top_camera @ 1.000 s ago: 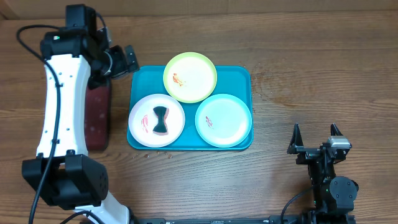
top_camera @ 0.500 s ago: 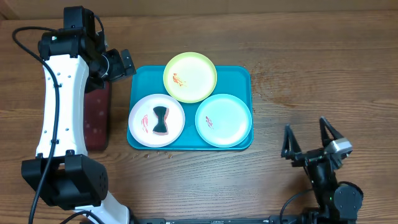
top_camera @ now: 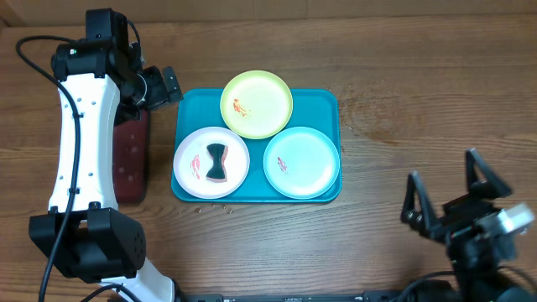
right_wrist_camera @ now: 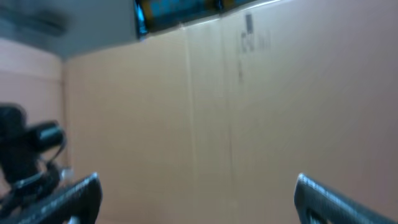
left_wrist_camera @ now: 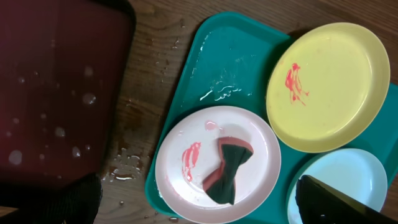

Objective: Clean dirty plates on tray and stack at the side
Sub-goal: 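Lift the left arm and reach the right gripper to the white plate rim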

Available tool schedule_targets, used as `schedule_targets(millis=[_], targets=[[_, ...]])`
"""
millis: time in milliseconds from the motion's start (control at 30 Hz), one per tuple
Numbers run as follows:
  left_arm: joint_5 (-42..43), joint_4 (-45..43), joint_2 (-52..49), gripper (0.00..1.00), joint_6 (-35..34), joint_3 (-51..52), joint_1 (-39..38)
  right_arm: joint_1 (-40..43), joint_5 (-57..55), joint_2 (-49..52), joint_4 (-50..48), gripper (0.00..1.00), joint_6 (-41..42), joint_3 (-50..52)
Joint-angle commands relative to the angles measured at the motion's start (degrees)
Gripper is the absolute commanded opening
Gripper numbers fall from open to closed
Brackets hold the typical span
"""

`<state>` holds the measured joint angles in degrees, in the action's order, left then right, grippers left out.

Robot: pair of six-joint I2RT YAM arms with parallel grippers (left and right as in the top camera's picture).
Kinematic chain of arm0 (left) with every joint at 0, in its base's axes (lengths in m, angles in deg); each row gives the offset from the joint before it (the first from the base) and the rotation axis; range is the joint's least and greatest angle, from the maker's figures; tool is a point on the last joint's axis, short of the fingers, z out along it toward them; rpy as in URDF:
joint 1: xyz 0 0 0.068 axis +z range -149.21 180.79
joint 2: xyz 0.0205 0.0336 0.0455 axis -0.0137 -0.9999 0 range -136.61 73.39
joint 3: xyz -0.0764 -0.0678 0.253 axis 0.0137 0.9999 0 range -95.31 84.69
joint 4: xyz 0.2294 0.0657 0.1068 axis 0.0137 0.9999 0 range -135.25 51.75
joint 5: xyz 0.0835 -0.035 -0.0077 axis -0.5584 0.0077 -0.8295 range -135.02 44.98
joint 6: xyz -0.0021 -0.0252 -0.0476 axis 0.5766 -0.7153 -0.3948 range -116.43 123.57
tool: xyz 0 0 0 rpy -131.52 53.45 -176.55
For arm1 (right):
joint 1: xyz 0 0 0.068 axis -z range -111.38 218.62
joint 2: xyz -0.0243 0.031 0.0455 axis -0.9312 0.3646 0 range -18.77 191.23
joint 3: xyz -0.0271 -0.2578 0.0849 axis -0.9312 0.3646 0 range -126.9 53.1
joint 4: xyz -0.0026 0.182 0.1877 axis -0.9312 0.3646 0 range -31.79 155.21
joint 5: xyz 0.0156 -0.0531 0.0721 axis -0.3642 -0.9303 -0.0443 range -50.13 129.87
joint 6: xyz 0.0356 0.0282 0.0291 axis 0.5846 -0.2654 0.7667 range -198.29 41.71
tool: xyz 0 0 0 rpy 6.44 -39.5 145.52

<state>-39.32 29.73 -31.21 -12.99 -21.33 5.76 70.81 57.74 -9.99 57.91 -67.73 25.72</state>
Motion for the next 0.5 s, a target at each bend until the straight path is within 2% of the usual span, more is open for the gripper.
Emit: schedule_targets(millis=[0, 67, 167, 233, 300, 367, 400, 467], targets=[[-0.13, -0.22, 0.02, 1.0, -0.2, 0.15, -0.11, 0.07, -1.62, 14.12, 17.97, 1.0, -4.72, -19.32], [-0.13, -0.2, 0.02, 1.0, -0.2, 0.13, -0.11, 0.07, 3.5, 23.23, 29.09, 1.0, -4.68, -29.38], [-0.13, -0.22, 0.02, 1.0, -0.2, 0.15, -0.11, 0.07, 19.39, 34.62, 36.98, 1.0, -4.2, -39.93], [-0.11, -0.2, 0.02, 1.0, -0.2, 0.15, -0.11, 0.07, 29.88, 40.46, 37.18, 1.0, -4.15, -43.65], [-0.11, -0.2, 0.02, 1.0, -0.2, 0.15, -0.11, -0.02, 37.18, 45.7, 32.37, 0.98, 1.22, -45.22], [-0.11, -0.2, 0.04, 1.0, -0.2, 0.15, -0.11, -1.51, 38.07, 49.99, 29.66, 0.78, 5.16, -46.16], [-0.11, -0.2, 0.02, 1.0, -0.2, 0.15, -0.11, -3.06, 36.63, 52.09, 29.59, 0.72, 5.14, -46.64], [-0.11, -0.2, 0.04, 1.0, -0.2, 0.15, -0.11, -7.48, 28.98, 55.74, 30.99, 0.71, 5.81, -47.47]])
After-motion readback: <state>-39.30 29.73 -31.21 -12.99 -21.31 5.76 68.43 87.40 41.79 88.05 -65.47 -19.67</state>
